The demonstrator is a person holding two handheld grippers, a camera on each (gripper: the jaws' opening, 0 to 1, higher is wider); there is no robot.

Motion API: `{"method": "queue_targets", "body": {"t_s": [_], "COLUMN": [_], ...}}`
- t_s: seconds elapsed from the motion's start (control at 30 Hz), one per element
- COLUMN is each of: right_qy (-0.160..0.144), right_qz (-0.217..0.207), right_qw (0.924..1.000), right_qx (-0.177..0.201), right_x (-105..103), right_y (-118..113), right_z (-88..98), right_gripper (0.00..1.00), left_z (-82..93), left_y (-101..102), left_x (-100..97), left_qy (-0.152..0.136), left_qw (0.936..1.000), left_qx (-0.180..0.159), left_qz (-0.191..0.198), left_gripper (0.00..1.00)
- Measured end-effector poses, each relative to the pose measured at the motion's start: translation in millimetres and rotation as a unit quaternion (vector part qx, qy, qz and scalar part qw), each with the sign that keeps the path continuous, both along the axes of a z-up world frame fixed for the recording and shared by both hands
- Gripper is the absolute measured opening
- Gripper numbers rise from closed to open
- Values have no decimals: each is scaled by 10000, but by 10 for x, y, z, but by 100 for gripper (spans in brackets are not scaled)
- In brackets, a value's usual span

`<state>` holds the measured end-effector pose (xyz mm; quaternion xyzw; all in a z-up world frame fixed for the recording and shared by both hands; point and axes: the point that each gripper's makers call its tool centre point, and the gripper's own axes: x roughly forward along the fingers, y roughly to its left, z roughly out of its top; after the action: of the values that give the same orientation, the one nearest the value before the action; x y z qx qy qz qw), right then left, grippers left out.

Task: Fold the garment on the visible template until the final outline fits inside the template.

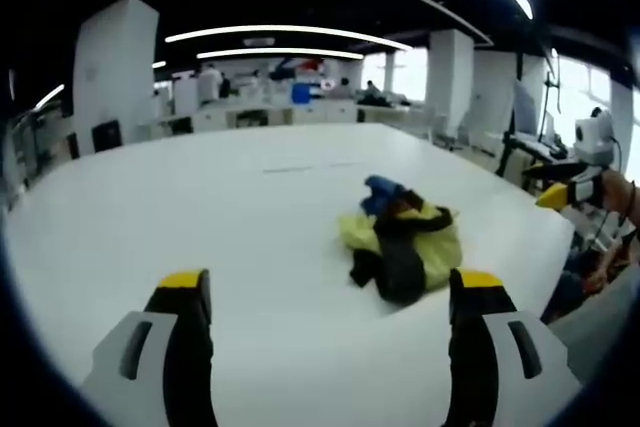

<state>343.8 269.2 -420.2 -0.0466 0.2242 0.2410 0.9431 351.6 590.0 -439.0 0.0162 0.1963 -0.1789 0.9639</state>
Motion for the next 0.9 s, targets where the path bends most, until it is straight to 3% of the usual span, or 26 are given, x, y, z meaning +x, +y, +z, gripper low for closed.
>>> {"method": "queue_targets", "body": {"t_s": [0.57, 0.9], "right_qy": [-208, -108], "right_qz": [-86, 24], "right_qw": [9997, 9999], "right_qx": [50, 94], "right_x": [76, 85], "right_y": [-70, -31], "right_z": [107, 28], "right_gripper": [93, 90], "left_z": [27, 7], "left_y": [-104, -200], "left_x": [-59, -110], "left_qy": [-3, 117], "left_qw": [9998, 9993], "left_qx": [133, 150], "left_qz": [-138, -332], "left_gripper": [91, 85]}}
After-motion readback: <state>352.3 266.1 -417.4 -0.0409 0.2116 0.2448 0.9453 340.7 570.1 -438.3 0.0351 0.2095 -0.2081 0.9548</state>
